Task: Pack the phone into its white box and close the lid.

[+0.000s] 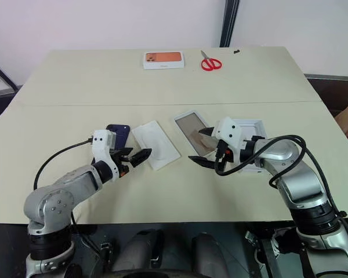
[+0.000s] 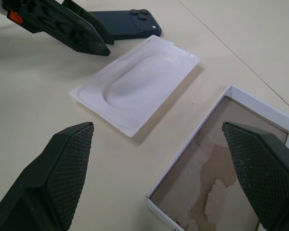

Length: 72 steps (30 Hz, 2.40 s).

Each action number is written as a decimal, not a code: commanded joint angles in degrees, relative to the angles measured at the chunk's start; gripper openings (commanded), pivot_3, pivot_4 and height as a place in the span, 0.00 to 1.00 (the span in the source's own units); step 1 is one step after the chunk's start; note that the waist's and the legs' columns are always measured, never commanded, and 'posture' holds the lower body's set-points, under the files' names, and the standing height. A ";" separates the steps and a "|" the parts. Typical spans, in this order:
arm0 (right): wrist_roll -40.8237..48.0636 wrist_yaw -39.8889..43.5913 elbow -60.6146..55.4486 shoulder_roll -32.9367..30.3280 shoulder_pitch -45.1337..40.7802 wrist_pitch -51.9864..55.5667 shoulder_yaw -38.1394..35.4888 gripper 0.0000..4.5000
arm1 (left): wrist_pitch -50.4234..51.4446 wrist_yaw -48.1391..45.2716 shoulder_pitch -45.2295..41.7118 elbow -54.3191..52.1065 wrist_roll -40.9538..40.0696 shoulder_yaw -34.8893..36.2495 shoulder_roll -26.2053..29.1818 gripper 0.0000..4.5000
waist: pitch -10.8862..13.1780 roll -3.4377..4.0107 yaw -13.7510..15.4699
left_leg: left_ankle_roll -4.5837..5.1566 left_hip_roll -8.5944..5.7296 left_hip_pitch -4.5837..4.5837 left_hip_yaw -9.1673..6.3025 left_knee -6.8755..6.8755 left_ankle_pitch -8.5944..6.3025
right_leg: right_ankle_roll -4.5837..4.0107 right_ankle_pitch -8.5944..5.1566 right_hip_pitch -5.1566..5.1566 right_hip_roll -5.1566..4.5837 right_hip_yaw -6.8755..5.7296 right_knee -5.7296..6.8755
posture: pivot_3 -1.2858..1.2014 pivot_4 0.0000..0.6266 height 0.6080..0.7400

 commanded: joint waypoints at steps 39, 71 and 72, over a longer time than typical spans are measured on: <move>-3.07 -0.68 4.76 -1.59 -2.35 -4.55 -3.47 1.00 | 20.03 8.54 -23.07 5.40 -6.09 29.19 -20.85 0.01 | 0.08 -0.16 -0.08 | -0.27 -0.01 0.01 -0.01 0.13 0.14 | 0.02 0.00 0.14 0.02 -0.04 -0.07 | 0.52 0.24 1.00; -13.81 10.14 20.07 -3.78 -6.37 -18.59 8.05 1.00 | 14.32 9.37 -20.62 14.92 -16.08 18.83 -2.24 0.01 | 0.09 -0.17 -0.64 | -0.38 -0.01 0.01 0.02 0.03 0.21 | 0.03 0.01 0.00 0.04 0.03 -0.02 | 0.52 0.24 1.00; -14.21 10.65 21.02 -3.69 -6.81 -19.40 8.44 1.00 | 13.86 8.19 -19.94 14.93 -15.60 17.50 -0.50 0.01 | 0.09 -0.17 -0.66 | -0.41 -0.01 0.02 0.03 -0.01 0.22 | 0.03 0.01 -0.03 0.04 0.04 -0.01 | 0.52 0.24 1.00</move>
